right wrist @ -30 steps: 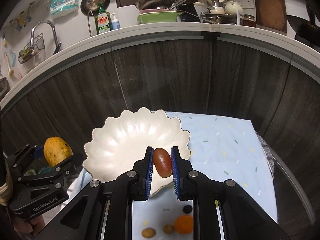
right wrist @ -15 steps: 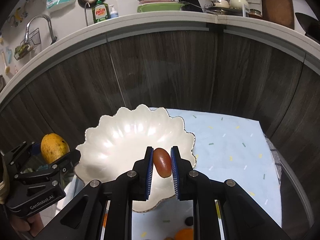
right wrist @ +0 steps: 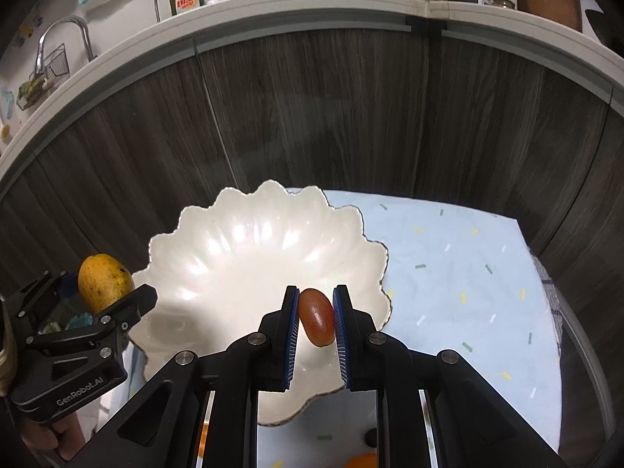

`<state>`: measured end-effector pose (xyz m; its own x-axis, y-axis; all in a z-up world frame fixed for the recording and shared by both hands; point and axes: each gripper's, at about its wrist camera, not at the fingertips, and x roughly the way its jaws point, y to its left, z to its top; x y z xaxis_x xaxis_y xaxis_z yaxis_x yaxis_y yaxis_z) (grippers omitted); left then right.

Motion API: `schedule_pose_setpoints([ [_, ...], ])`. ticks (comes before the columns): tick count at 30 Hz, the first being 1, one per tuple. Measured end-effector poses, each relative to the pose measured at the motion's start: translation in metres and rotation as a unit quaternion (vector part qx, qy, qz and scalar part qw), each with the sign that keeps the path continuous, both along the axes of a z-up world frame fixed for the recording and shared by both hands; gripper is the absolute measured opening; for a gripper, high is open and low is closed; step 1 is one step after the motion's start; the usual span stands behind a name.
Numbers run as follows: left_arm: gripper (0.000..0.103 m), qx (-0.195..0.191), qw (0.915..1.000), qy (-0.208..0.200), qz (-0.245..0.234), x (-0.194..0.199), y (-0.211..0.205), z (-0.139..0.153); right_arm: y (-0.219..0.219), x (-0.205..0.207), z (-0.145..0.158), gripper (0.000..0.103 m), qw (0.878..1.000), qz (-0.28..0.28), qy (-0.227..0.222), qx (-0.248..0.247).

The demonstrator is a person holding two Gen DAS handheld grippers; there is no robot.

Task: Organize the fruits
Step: 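Lower and open the left tool in the bowl while the right tool releases the date there, then withdraw both open tools from the bowl back over the cloth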

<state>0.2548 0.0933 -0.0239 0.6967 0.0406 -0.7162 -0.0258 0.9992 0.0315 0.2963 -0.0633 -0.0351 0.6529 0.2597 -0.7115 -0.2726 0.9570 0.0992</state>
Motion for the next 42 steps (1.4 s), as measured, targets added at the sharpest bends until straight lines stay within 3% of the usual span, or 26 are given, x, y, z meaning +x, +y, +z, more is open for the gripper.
schedule_pose_setpoints([
  [16, 0.071, -0.007, 0.9988, 0.049, 0.001, 0.006, -0.003, -0.022, 0.005, 0.005, -0.017, 0.021, 0.999, 0.009, 0.033, -0.014],
  [18, 0.078, 0.002, 0.9990, 0.045, 0.003, 0.006, -0.004, -0.021, 0.005, 0.005, -0.018, 0.029, 0.999, 0.009, 0.034, -0.012],
  [20, 0.080, 0.004, 0.9992, 0.040, 0.004, 0.005, -0.004, -0.019, 0.005, 0.004, -0.017, 0.047, 1.000, 0.005, 0.028, -0.012],
  [26, 0.087, 0.010, 0.9993, 0.035, 0.009, 0.000, -0.003, -0.013, 0.001, -0.001, -0.010, 0.074, 1.000, -0.006, 0.012, -0.016],
  [32, 0.094, 0.010, 0.9996, 0.025, 0.012, -0.008, -0.006, -0.006, -0.005, -0.008, -0.003, 0.077, 1.000, -0.010, 0.006, -0.014],
  [42, 0.095, 0.009, 0.9999, 0.008, 0.005, -0.020, -0.016, 0.009, -0.018, -0.021, 0.008, 0.077, 1.000, -0.020, -0.009, -0.007],
])
